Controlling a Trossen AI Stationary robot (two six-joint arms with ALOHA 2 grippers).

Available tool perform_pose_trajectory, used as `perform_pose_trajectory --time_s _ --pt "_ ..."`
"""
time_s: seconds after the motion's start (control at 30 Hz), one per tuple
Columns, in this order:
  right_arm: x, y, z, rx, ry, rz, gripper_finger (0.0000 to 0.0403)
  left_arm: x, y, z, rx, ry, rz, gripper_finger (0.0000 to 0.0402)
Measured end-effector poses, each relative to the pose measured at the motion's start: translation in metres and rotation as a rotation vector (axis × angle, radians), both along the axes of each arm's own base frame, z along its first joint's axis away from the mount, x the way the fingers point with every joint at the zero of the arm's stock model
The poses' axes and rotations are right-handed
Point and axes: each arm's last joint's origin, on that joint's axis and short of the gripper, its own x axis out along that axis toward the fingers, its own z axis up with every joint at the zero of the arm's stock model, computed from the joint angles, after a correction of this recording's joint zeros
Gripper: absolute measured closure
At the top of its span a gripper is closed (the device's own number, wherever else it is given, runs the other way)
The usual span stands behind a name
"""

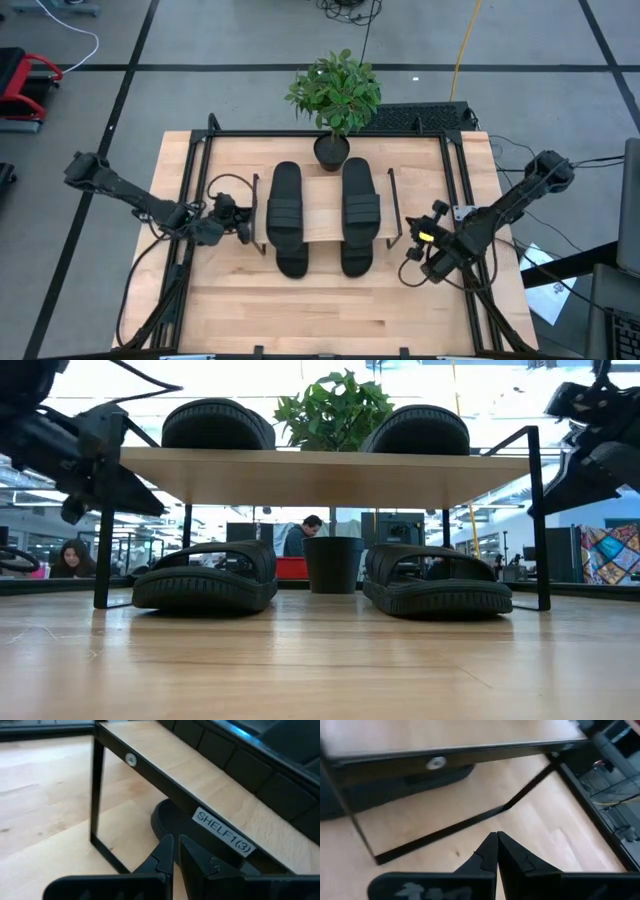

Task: Pick and place slides into the shelf
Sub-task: Adjust the shelf

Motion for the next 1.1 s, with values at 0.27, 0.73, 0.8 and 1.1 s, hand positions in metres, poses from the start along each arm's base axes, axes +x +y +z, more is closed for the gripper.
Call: perform_pose_trajectory --time_s 0.27,0.73,0.8,1.1 --pt "0.009 -0.006 0.0 0.01 0.018 -0.019 0.0403 0.012 0.006 -0.002 -0.034 0.013 -0.038 0.0378" --pt "0.016 0.0 -0.001 0.077 0.038 0.058 0.0403 0.019 0.013 -0.013 -0.079 0.092 -0.039 0.0378" --pt "0.016 0.0 -0.001 0.074 0.041 0.058 0.0403 0.019 0.012 -0.014 -0.076 0.098 -0.039 0.0378" --pt "0.002 -0.009 -0.001 0.053 0.161 0.006 0.0403 0.015 0.013 -0.018 -0.038 0.167 -0.044 0.0378"
